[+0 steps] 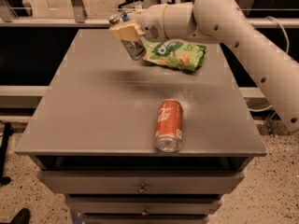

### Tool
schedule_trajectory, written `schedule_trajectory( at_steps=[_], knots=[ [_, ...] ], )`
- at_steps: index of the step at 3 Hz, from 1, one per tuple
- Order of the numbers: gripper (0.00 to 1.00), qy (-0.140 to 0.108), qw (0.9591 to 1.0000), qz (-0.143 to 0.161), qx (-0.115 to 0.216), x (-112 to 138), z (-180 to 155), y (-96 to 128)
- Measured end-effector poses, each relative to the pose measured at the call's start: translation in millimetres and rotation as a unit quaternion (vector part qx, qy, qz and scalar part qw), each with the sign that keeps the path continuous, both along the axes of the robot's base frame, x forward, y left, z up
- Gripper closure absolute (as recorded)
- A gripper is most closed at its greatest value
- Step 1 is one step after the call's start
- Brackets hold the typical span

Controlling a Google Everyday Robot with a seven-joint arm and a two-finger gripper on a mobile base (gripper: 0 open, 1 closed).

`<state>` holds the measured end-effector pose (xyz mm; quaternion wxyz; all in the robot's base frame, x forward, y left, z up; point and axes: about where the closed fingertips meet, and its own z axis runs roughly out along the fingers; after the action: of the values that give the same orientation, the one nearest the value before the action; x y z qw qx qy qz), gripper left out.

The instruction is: Place redbull can upright

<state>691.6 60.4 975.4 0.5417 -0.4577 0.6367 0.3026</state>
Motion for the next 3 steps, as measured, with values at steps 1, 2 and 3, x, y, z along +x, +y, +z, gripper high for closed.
schedule_trajectory(
  at_steps=[1,2,3],
  knots=[
    [1.00,-0.003,0.9997,0.014,0.021,-9.4,0.8,-11.4],
    [1.00,-0.001,0.9990,0.003,0.046,-19.9,3.7,-55.7],
    [1.00,0.010,0.9958,0.003,0.090,-35.7,5.2,-83.5]
  ],
)
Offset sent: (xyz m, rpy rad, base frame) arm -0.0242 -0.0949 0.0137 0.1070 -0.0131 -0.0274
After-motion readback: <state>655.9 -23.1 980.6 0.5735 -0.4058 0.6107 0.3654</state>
